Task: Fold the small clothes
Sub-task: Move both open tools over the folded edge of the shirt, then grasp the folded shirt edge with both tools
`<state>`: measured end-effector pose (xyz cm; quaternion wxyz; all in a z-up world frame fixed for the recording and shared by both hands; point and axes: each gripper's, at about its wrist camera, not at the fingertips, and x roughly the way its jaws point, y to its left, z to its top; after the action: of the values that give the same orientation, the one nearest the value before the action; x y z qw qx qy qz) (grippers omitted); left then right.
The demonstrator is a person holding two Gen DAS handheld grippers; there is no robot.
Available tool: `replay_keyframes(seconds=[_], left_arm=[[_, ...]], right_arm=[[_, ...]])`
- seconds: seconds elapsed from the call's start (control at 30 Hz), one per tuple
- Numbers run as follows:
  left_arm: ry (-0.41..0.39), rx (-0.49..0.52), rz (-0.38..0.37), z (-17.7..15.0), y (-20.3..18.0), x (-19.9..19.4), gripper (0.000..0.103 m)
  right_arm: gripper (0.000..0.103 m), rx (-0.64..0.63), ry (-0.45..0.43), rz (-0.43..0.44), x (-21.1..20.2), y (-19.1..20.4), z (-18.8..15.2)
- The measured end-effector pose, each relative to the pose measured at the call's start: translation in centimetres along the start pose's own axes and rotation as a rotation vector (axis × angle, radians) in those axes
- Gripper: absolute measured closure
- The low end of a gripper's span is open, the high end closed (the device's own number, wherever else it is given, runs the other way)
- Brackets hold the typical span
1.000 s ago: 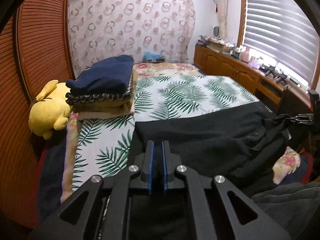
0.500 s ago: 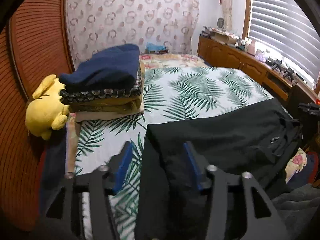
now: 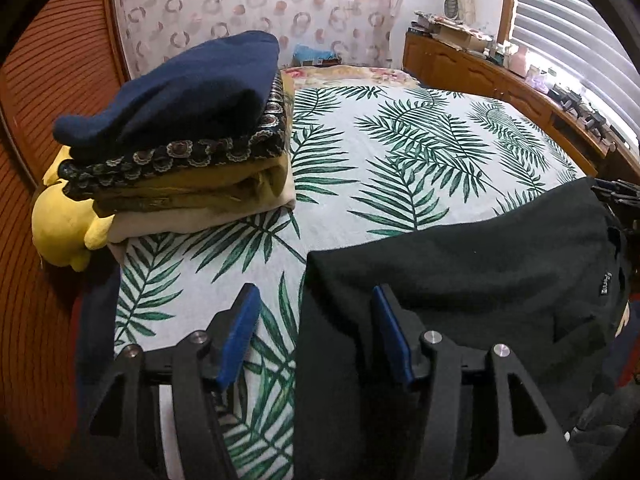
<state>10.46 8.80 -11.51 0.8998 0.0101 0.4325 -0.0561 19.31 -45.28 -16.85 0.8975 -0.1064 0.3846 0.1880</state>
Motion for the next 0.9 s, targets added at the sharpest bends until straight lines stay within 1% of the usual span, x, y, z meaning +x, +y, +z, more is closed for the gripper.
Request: replay_keyframes(seconds=[0.07,0.23,0.27,0.37,0.57,0.63,0.7,0.77,0.8,0.83,0.87,0.9], left_arm=[[0.009,-0.004,-0.013,0.2,0.2,0.2,0.046],[0.023,-0.02,-0.052,0.4,0.6,0.9,0.044],[0.027,-0.027,-0.064,0.5,0.7,1.1,0.042],[0.025,-0.03,-0.066,0.7,0.9,1.1,0.041],[0.015,-0.043,-0.075,1.0,0.9,1.5,0.041],[0.014,-0.049,-0.092,1.1,1.0,1.5,0.041],[0.018,-0.077,-0.123,1.3,1.3,1.5,0.041],[0.014,-0.081,-0.155,1.2,1.1,1.4,0.042],[0.011,-0.073,-0.155,1.2,1.0,1.4,0.046],[0.007,-0.063,-0.153,1.1,0.8,1.4,0.05],[0.005,-0.053,-0.165,0.9,0.6,1.2,0.058],[0.007,-0.043,-0.174,0.8,0.5,1.2,0.069]], right_arm=[[0.042,-0.003,0.013,-0.035,0.7,-0.2,0.0],[0.033,0.02,0.004,-0.014,1.2,-1.0,-0.5],[0.033,0.031,0.005,-0.002,1.4,-1.3,-0.7],[0.031,0.077,0.012,0.045,1.5,-2.2,-0.8],[0.031,0.068,0.011,0.041,1.4,-1.7,-0.7],[0.031,0.068,0.011,0.04,1.4,-1.7,-0.7],[0.031,0.067,0.011,0.039,1.4,-1.7,-0.7],[0.031,0.066,0.01,0.039,1.4,-1.7,-0.7],[0.032,0.063,0.009,0.039,1.4,-1.6,-0.7],[0.037,0.059,0.008,0.042,1.3,-1.5,-0.7],[0.044,0.053,0.004,0.054,1.2,-1.4,-0.7],[0.047,0.039,0.001,0.064,1.2,-1.2,-0.7]])
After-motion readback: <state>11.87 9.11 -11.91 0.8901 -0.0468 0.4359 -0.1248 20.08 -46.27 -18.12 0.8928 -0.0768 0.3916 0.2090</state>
